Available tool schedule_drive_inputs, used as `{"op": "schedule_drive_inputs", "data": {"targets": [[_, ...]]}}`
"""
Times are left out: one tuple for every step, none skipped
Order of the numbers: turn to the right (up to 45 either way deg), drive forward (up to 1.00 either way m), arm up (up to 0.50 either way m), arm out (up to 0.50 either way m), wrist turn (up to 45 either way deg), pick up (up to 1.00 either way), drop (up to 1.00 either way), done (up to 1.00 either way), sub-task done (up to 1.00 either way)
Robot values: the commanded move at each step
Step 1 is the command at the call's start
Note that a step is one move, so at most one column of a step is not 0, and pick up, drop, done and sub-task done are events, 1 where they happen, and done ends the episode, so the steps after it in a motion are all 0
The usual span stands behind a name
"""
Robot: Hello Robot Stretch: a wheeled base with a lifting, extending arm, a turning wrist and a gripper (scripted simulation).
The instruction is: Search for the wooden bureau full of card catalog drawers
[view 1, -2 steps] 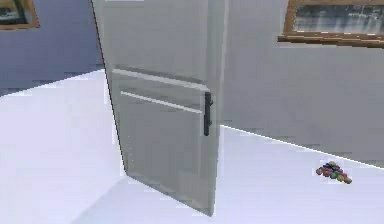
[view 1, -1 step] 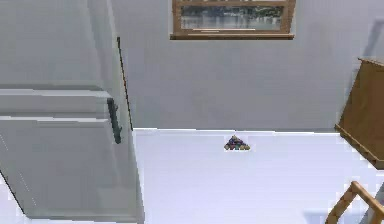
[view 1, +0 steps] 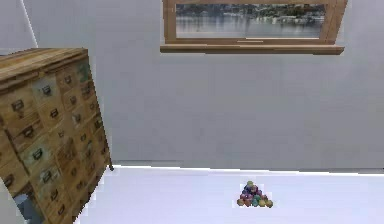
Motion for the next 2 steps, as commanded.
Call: {"op": "schedule_drive_inputs", "data": {"targets": [[0.0, 0.25, 0.0, 0.0, 0.0, 0.0, 0.0, 0.0, 0.0], [-45.0, 0.0, 0.0, 0.0, 0.0, 0.0, 0.0, 0.0, 0.0]]}}
